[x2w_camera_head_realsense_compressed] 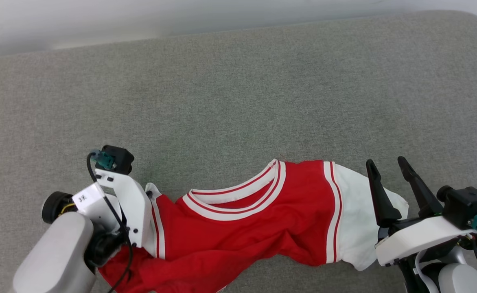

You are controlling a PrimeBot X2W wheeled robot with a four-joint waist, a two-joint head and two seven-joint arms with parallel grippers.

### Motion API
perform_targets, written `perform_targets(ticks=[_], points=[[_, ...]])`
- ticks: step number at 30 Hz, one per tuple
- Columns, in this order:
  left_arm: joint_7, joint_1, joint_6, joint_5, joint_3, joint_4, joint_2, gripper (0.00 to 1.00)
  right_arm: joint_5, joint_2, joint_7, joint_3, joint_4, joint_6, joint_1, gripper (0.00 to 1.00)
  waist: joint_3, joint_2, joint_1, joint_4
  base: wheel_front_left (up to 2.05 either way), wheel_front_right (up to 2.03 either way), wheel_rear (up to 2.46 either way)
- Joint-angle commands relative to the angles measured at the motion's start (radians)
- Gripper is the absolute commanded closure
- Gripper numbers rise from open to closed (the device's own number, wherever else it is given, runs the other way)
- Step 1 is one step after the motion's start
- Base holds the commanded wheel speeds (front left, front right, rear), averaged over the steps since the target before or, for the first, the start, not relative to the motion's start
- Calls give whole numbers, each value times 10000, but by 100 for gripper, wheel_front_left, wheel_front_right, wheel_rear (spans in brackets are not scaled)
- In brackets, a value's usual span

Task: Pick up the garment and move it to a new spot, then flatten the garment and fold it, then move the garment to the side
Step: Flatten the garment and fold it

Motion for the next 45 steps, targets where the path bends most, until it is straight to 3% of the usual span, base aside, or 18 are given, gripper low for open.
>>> perform_targets(ticks=[1, 8, 19, 22, 26, 27, 28, 29, 36, 45], points=[[-275, -125, 125, 38, 89, 120, -24, 100, 24, 20, -56, -20, 32, -3, -136, 0, -13, 0, 0, 18, 0, 0, 0], [-1933, -630, 974, 214, 1188, 192, 71, 100, -10, 20, -59, -161, 87, -3, -209, 0, 19, 0, 0, 90, 0, 0, 0], [-2175, 249, 2159, -572, 2775, 577, 571, 100, 21, 19, -181, -257, 167, -3, -309, 0, 346, 0, 0, 82, 0, 0, 0], [-2218, 677, 2222, -801, 2961, 662, 545, 100, -13, 19, -239, -358, 192, -3, -375, 0, 400, 0, 0, 84, 0, 0, 0], [-2314, 981, 1918, -1212, 2931, 615, 144, 100, -97, 17, -291, -540, 229, -3, -364, 0, 290, 0, 0, 203, 0, 0, 0], [-2407, 1015, 1837, -1284, 2927, 570, 45, 87, -125, 19, -281, -589, 237, -3, -336, 0, 223, 0, 0, 246, 0, 0, 0], [-2604, 1030, 1769, -1302, 2954, 512, -16, 32, -146, 17, -294, -654, 230, -3, -312, 0, 130, 0, 0, 279, 0, 0, 0], [-2785, 1071, 1698, -1267, 2944, 466, -53, 0, -145, 16, -304, -698, 229, -3, -286, 0, 30, 0, 0, 303, 0, 0, 0], [-4402, 1551, 1466, -826, 2807, -285, -384, 0, -235, 18, -37, -849, 180, -3, 70, 0, -863, 0, 0, 464, 0, 0, 0], [-6437, 2341, 1535, 472, 2126, -1894, -652, 0, -279, 16, 439, -881, -83, -3, 530, 0, -1554, 0, 0, 556, 0, 0, 0]])
